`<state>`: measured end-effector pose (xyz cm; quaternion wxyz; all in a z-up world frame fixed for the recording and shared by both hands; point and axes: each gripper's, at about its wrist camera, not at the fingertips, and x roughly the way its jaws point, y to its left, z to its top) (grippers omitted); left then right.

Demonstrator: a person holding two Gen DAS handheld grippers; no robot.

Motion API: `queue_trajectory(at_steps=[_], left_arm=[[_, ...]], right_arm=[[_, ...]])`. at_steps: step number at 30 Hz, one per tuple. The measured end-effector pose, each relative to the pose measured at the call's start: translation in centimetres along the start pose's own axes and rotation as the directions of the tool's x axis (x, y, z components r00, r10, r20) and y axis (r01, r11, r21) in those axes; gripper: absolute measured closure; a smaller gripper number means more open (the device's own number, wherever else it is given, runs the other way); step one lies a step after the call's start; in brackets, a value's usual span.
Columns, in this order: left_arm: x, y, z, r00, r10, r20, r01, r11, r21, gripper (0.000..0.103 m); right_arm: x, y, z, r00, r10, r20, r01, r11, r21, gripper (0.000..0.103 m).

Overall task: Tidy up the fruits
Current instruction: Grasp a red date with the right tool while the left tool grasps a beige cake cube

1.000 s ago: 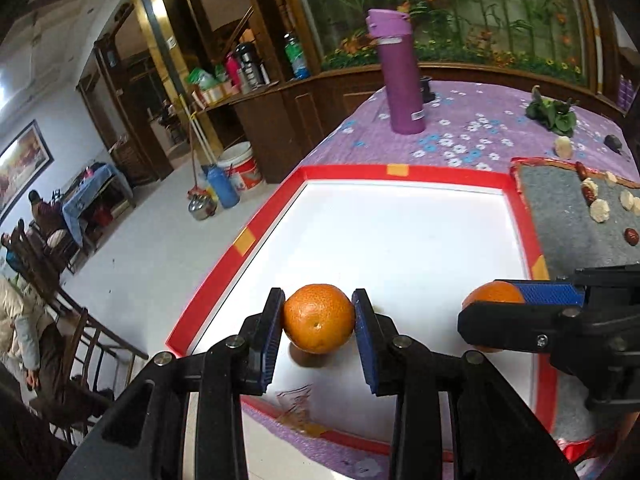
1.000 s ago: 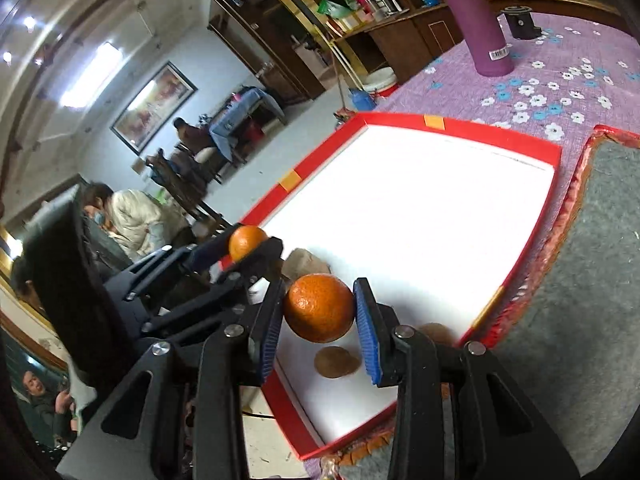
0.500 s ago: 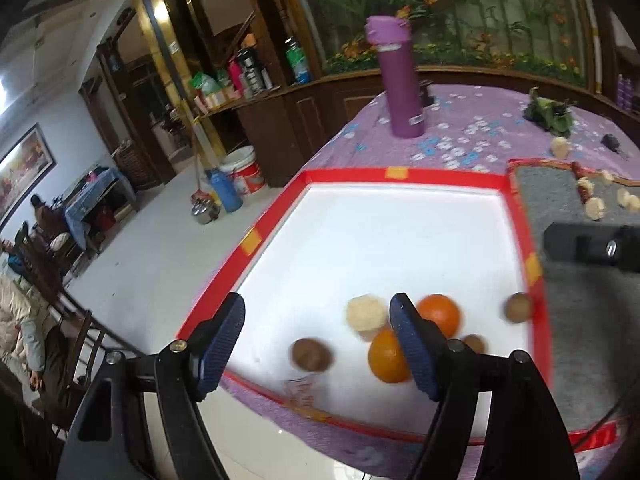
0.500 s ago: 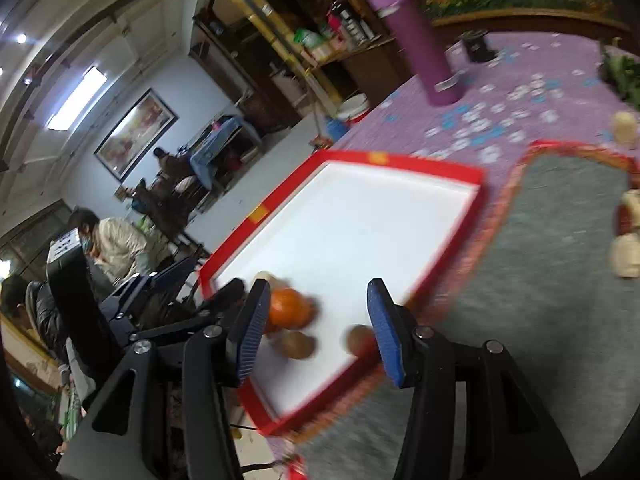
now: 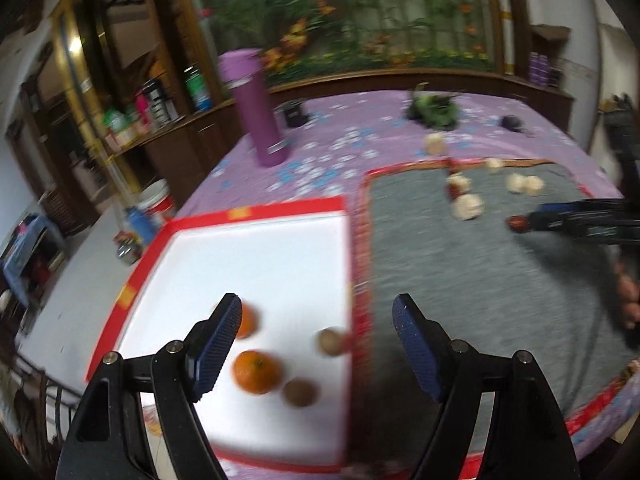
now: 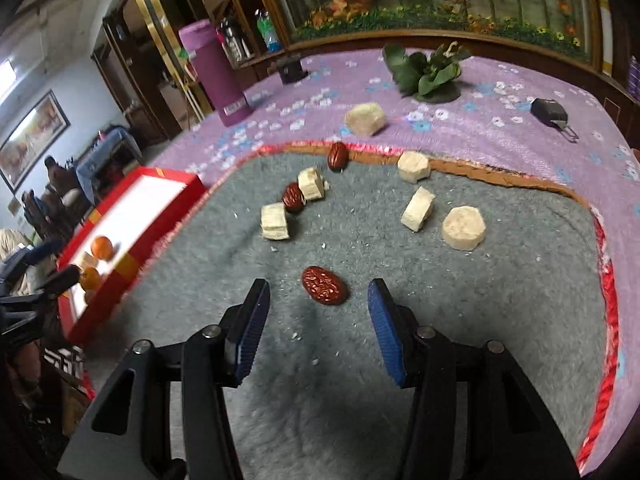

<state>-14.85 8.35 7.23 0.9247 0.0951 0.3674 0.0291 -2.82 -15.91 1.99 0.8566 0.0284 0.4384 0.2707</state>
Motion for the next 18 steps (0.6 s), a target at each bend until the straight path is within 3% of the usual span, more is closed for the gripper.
queue_trajectory(at_steps=[6, 8, 13, 15, 18], left_arm=[[0.7, -2.4, 1.6, 0.998, -0.058, -0.016, 0.059, 0.997, 0.046, 0.025], [1.4, -3.1, 2.3, 0.997, -0.07, -0.027, 0.072, 0.996, 0.06, 0.025], [3.2, -5.4, 4.0, 0.991, -0.124, -0.046, 0.127, 0.988, 0.082, 0.025], [4.4, -6.6, 4.9, 0.986, -0.154, -0.064, 0.159, 0.984, 0.084, 0.025], [6.6, -8.7, 6.0, 0.976, -0.197, -0.094, 0.205, 0.975, 0.084, 0.025]], right_arm=[[2.6, 0.6, 0.1, 0.996, -0.08, -0.031, 0.078, 0.995, -0.063, 0.073], [2.3, 0.8, -0.2, 0.993, -0.114, -0.026, 0.111, 0.989, -0.099, 0.075], [0.9, -2.6, 0.6, 1.0, -0.011, 0.008, 0.01, 0.997, 0.073, 0.075], [-0.2, -4.8, 0.8, 0.997, 0.055, 0.045, -0.062, 0.981, 0.181, 0.075], [-1.1, -7.0, 0.7, 0.994, 0.078, 0.078, -0.097, 0.953, 0.288, 0.075]])
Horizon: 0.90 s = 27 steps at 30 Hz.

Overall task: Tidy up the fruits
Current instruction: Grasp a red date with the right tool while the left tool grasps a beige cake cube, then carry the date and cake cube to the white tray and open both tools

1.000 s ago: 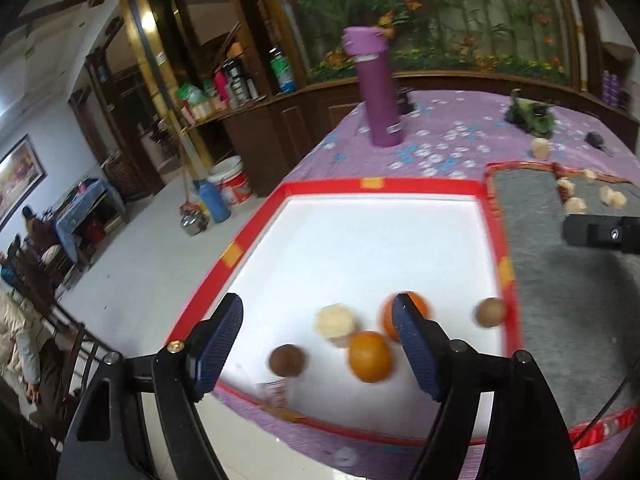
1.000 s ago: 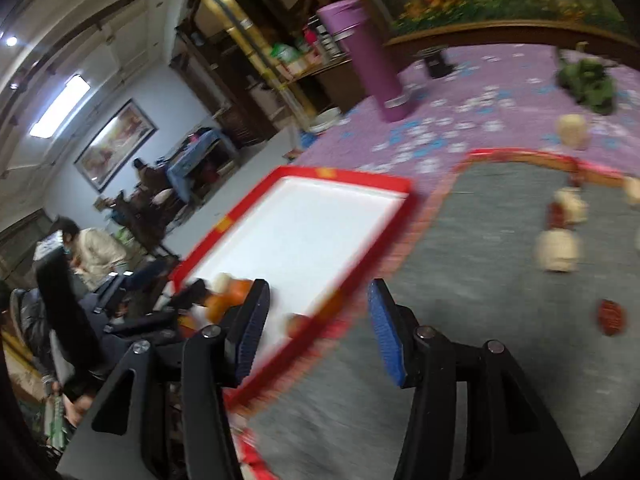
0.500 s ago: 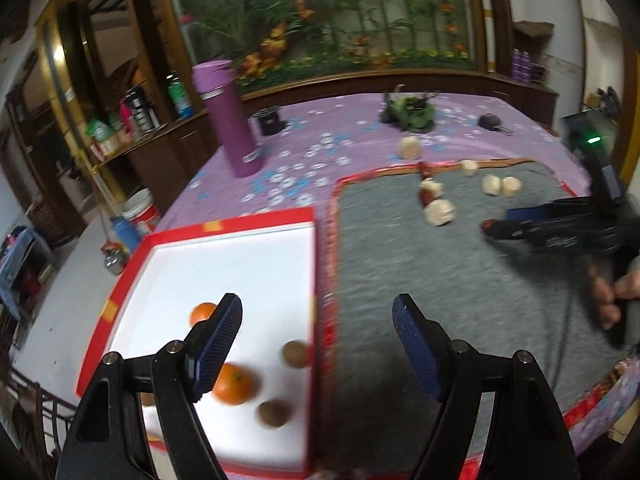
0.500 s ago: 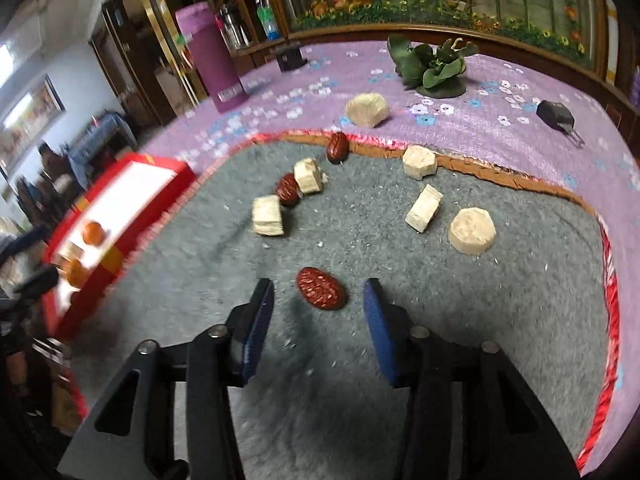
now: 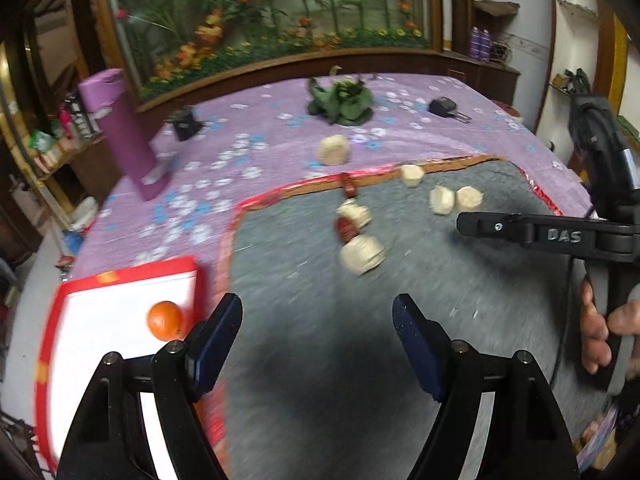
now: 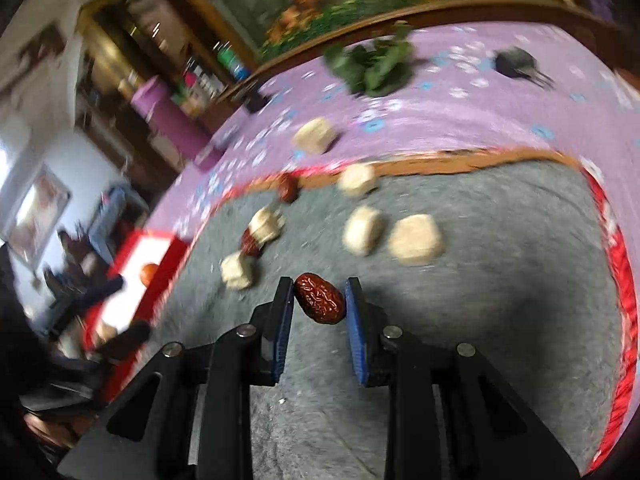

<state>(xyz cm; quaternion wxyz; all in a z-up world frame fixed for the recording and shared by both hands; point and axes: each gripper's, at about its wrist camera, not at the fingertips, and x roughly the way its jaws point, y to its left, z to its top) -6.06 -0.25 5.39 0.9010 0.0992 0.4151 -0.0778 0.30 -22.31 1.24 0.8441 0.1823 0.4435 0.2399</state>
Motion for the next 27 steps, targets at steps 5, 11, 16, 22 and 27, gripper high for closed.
queue_trajectory(at_steps=[5, 11, 16, 22, 27], left_arm=[[3.6, -2.0, 1.7, 0.999, 0.01, -0.04, -0.01, 1.0, 0.001, 0.025], [6.4, -2.2, 2.1, 0.997, 0.025, -0.078, -0.03, 0.998, -0.059, 0.039], [6.5, -1.5, 1.6, 0.999, 0.003, -0.048, -0.007, 0.996, -0.088, 0.071], [3.3, -2.0, 0.0, 1.0, 0.021, 0.016, -0.02, 0.997, -0.075, 0.075], [0.5, -3.0, -1.6, 0.997, 0.035, 0.071, -0.03, 0.997, -0.074, 0.075]], right_arm=[[-1.5, -1.0, 0.4, 0.998, 0.017, 0.058, -0.021, 0.997, 0.072, 0.075], [-1.7, -0.7, 0.5, 0.997, 0.029, 0.068, -0.034, 0.996, 0.077, 0.075], [-1.4, -0.7, 0.8, 0.997, 0.025, 0.066, -0.029, 0.997, 0.066, 0.075], [-1.1, -0.5, 0.8, 0.998, 0.018, 0.063, -0.021, 0.999, 0.05, 0.075], [-0.6, -0.2, 0.6, 0.999, 0.003, 0.054, -0.005, 1.0, 0.029, 0.075]])
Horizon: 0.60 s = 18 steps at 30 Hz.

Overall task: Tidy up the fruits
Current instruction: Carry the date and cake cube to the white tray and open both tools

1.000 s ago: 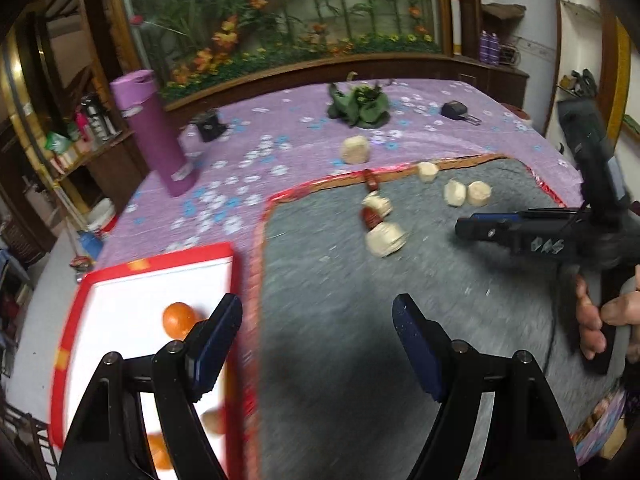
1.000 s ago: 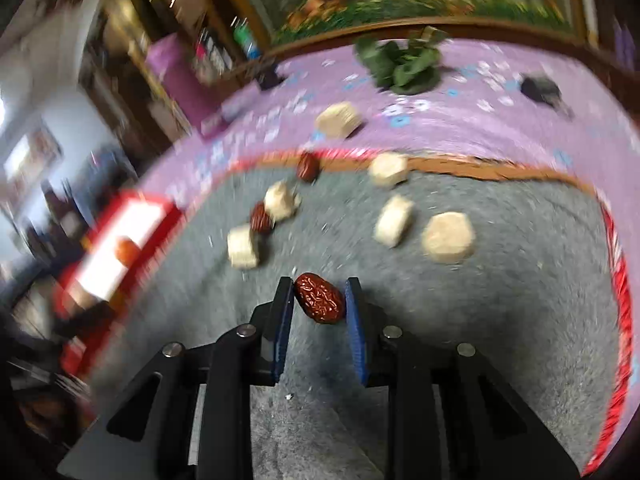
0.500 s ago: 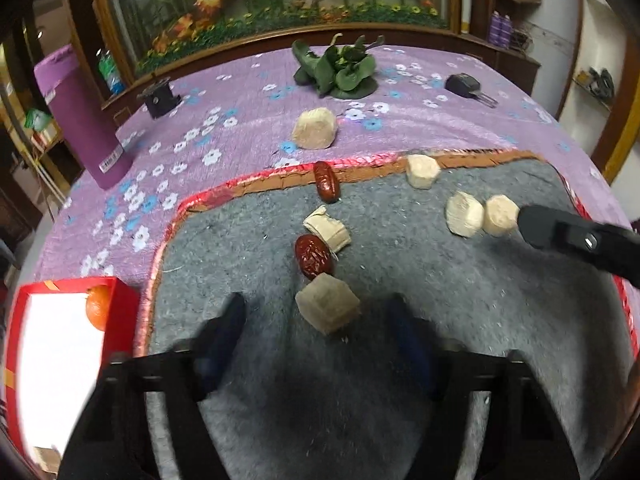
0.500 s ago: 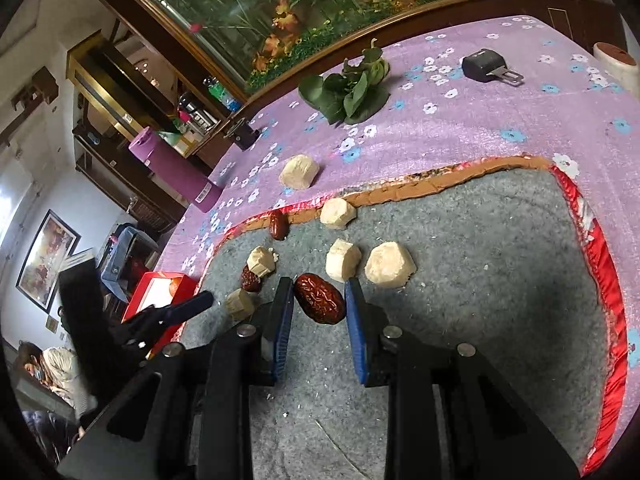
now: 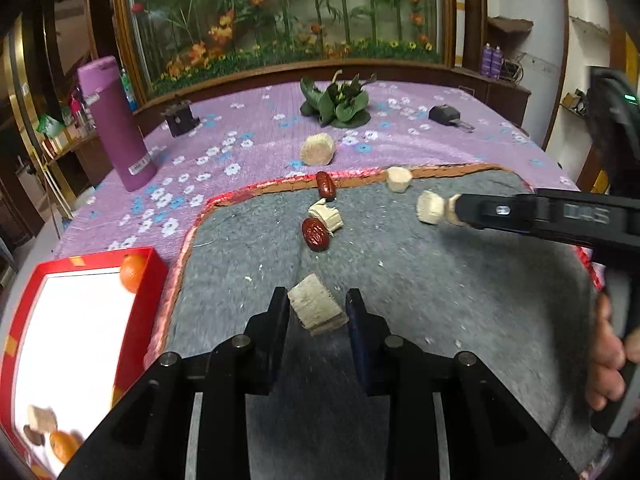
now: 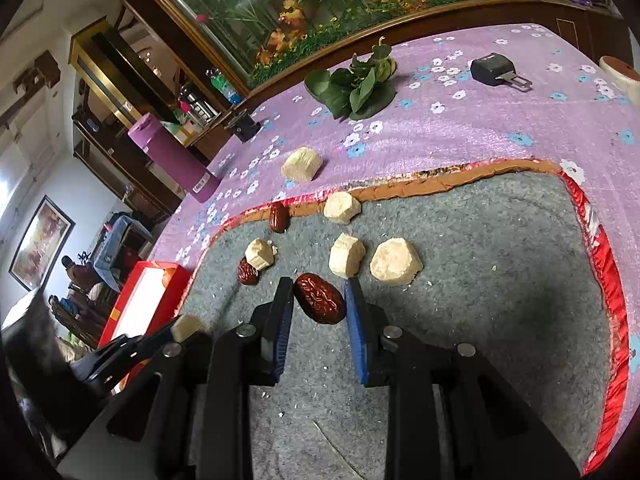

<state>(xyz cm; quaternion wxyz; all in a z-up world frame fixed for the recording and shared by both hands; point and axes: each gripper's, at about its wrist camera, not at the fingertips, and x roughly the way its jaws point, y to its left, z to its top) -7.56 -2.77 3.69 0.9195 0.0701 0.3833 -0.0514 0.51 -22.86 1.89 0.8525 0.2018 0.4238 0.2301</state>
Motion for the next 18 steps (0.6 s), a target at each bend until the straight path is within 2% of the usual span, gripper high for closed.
queue_trajectory(at_steps=[9, 18], left_arm=[[-2.6, -0.8, -0.4, 0.996, 0.048, 0.069, -0.05, 0.998, 0.03, 0.075], [-4.6, 2.0, -0.9, 0.987, 0.114, 0.112, -0.115, 0.993, -0.003, 0.075]], right_arm=[[0.4, -0.1, -0.3, 0.999, -0.033, 0.008, 0.033, 0.999, -0.022, 0.075], [0.4, 0.1, -0.6, 0.997, -0.073, 0.033, 0.075, 0.996, -0.049, 0.075]])
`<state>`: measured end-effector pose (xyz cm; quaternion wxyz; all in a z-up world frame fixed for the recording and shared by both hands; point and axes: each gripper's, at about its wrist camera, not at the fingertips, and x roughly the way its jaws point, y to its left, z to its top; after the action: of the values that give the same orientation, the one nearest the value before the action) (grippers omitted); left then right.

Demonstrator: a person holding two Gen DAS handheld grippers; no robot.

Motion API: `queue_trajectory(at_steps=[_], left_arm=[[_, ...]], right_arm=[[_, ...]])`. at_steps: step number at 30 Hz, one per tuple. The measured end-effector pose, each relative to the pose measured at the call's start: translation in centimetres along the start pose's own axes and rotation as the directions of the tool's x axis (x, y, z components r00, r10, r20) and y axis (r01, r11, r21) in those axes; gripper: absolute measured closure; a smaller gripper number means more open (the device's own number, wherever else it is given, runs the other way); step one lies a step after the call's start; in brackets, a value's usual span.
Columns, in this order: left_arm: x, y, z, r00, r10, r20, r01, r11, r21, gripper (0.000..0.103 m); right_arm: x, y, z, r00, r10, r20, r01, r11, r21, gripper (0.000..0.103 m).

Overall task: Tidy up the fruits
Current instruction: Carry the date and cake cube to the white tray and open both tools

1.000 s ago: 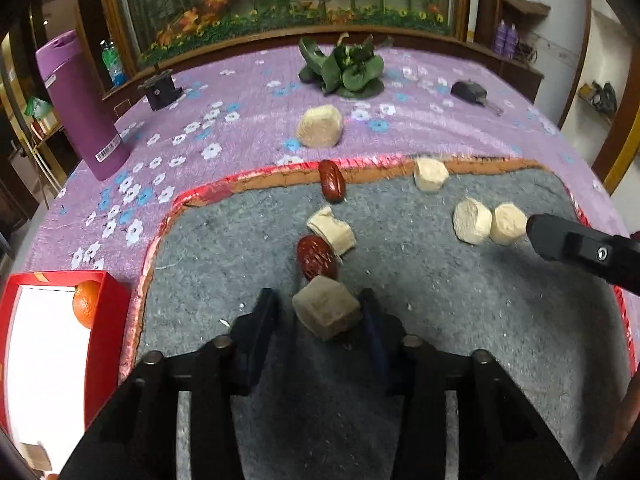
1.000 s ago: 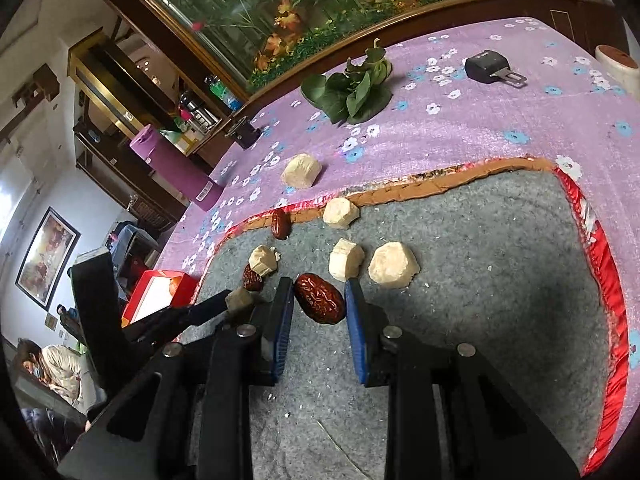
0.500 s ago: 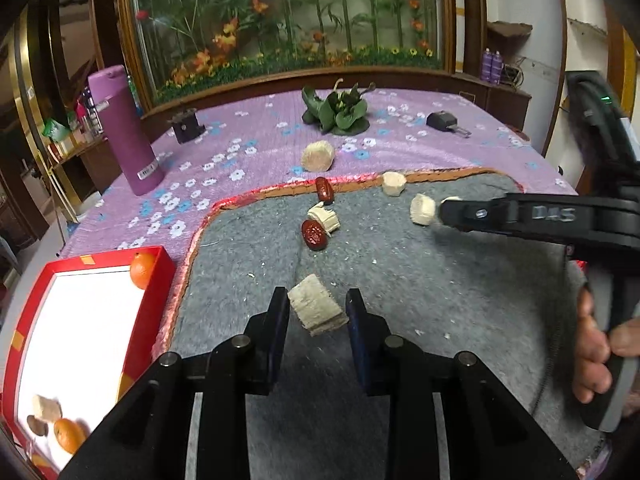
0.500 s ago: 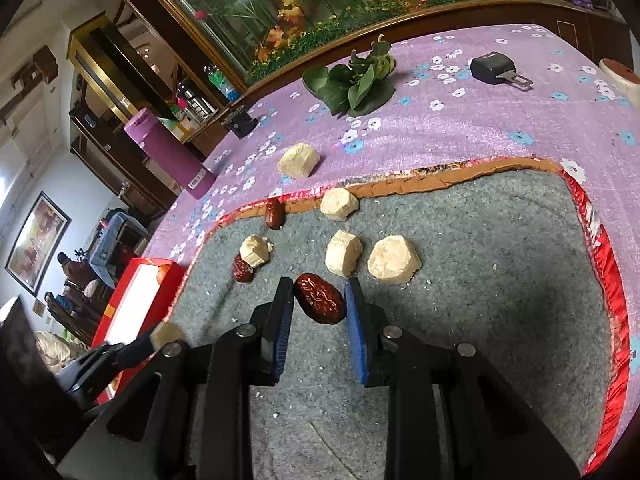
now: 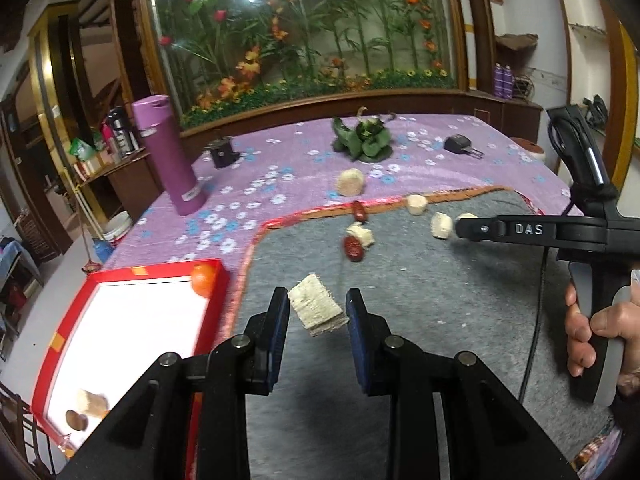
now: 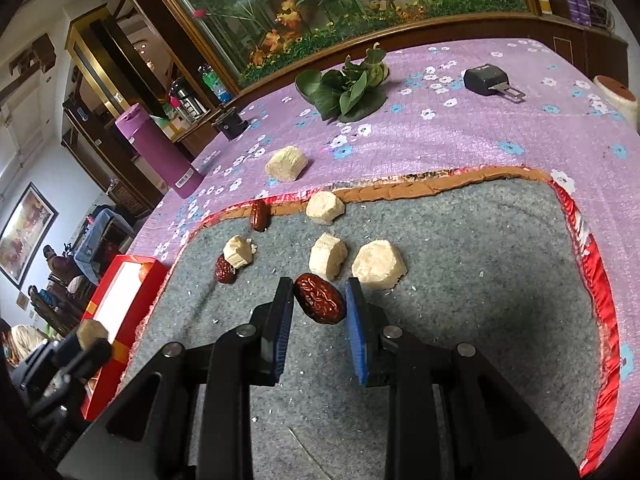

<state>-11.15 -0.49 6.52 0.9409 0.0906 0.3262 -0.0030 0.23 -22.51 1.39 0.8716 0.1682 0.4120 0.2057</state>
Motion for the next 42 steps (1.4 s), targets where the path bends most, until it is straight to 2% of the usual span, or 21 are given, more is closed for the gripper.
queue_trajectory(at_steps=[6, 11, 17, 22, 28, 31, 39, 42], left_arm=[[-0.6, 2.9, -1.2, 0.999, 0.05, 0.002, -0.05, 0.998, -0.032, 0.075], [-1.0, 5.1, -2.2, 0.997, 0.072, -0.008, -0.072, 0.995, -0.069, 0.075], [-1.7, 7.8, -3.4, 0.993, 0.115, -0.005, -0.115, 0.988, -0.106, 0.075], [-2.1, 10.2, -4.4, 0.99, 0.139, -0.017, -0.14, 0.98, -0.142, 0.075], [-2.3, 12.4, -5.5, 0.985, 0.168, -0.034, -0.171, 0.968, -0.181, 0.074], [-2.3, 13.4, -6.1, 0.982, 0.183, -0.043, -0.188, 0.963, -0.194, 0.074], [-1.3, 15.5, -7.3, 0.973, 0.209, -0.094, -0.226, 0.947, -0.226, 0.074], [-0.8, 16.1, -7.5, 0.965, 0.233, -0.121, -0.256, 0.936, -0.241, 0.073]], right_arm=[[-0.4, 0.8, -0.2, 0.999, 0.032, 0.019, -0.032, 0.999, 0.018, 0.075], [-0.1, 3.9, -1.1, 0.992, 0.121, 0.017, -0.122, 0.992, 0.033, 0.075], [1.8, 10.1, -2.5, 0.964, 0.265, -0.025, -0.264, 0.964, 0.019, 0.075], [3.4, 15.7, -3.5, 0.935, 0.348, -0.069, -0.35, 0.936, -0.022, 0.075], [5.4, 21.3, -4.9, 0.914, 0.383, -0.137, -0.395, 0.915, -0.08, 0.074], [6.0, 23.1, -5.5, 0.91, 0.385, -0.156, -0.402, 0.91, -0.103, 0.074], [7.6, 24.6, -6.9, 0.911, 0.361, -0.2, -0.389, 0.913, -0.122, 0.073], [8.1, 24.7, -7.3, 0.909, 0.361, -0.21, -0.39, 0.914, -0.116, 0.073]])
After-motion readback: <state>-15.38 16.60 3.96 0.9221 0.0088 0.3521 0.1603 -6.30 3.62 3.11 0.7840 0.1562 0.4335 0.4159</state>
